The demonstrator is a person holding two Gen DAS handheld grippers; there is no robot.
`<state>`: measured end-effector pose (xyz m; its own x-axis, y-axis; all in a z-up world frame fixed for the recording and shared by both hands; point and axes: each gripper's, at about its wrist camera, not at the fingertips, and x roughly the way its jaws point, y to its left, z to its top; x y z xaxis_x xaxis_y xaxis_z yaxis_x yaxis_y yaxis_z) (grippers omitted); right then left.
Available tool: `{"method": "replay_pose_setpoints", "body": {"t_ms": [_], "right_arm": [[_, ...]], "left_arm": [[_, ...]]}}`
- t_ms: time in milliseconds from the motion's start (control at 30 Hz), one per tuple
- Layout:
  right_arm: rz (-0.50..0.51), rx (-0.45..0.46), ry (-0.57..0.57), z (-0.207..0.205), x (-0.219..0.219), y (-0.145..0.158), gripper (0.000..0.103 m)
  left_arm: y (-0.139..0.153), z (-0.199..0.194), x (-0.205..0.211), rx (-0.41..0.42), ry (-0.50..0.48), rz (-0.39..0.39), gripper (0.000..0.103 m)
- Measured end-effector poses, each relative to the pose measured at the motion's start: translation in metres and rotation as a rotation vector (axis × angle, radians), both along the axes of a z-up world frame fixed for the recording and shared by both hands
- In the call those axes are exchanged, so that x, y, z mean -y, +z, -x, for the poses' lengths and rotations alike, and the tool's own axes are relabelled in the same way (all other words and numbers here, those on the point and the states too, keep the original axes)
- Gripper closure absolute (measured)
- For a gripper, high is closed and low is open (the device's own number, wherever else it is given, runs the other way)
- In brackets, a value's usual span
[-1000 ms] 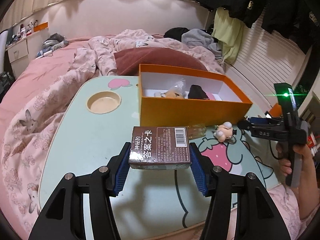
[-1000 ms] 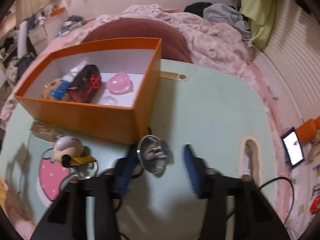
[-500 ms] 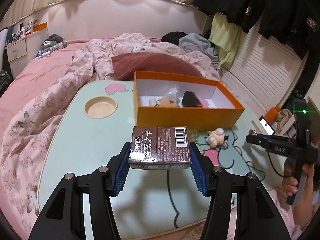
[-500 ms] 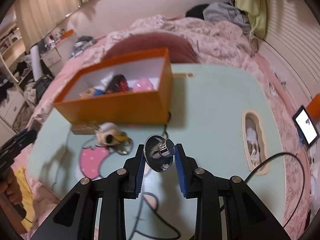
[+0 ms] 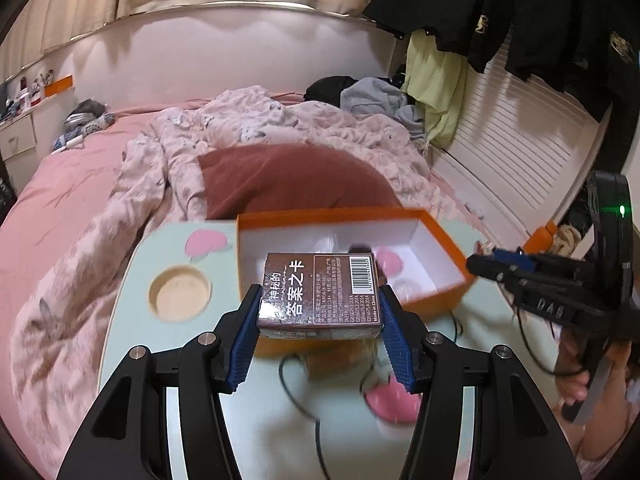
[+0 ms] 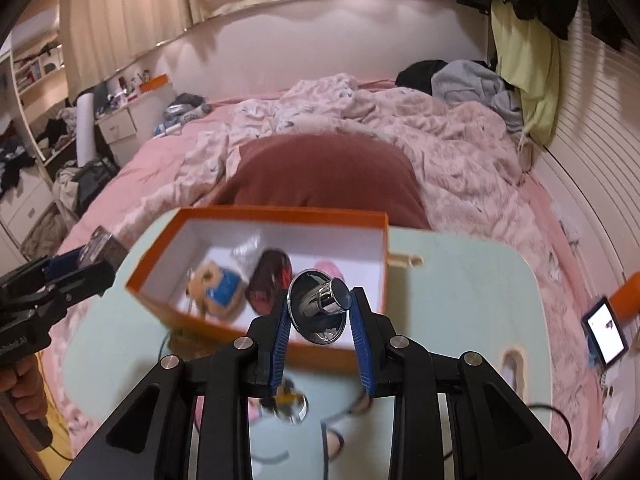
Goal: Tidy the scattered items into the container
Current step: 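Carry the carton and silver piece into the orange box and release both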
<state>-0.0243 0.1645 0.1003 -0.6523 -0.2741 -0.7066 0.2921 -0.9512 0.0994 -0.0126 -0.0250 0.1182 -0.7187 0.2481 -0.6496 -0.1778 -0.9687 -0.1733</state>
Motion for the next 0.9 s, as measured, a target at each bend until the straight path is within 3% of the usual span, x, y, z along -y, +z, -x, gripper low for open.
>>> {"method": "replay_pose_setpoints", "body": {"t_ms": [300, 533, 767, 900], "right_arm": [[-0.054, 0.039, -0.041, 0.051, 0.017, -0.024, 0.075], [-0.056, 0.080, -0.051, 0.062, 0.015, -0.039, 0.075], [-0.032, 0.092, -0.063, 0.064, 0.014, -0.041, 0.074], [-0.021, 0.088, -0.083, 0.063, 0.011, -0.039, 0.061]], "left_arm": [[-0.025, 0.059, -0.013, 0.052, 0.031, 0.089, 0.046], [-0.044, 0.074, -0.012, 0.098, 0.048, 0.075, 0.046], [-0.046, 0.074, -0.009, 0.091, 0.076, 0.046, 0.046], [-0.047, 0.074, -0.008, 0.112, 0.090, 0.057, 0.040]]}}
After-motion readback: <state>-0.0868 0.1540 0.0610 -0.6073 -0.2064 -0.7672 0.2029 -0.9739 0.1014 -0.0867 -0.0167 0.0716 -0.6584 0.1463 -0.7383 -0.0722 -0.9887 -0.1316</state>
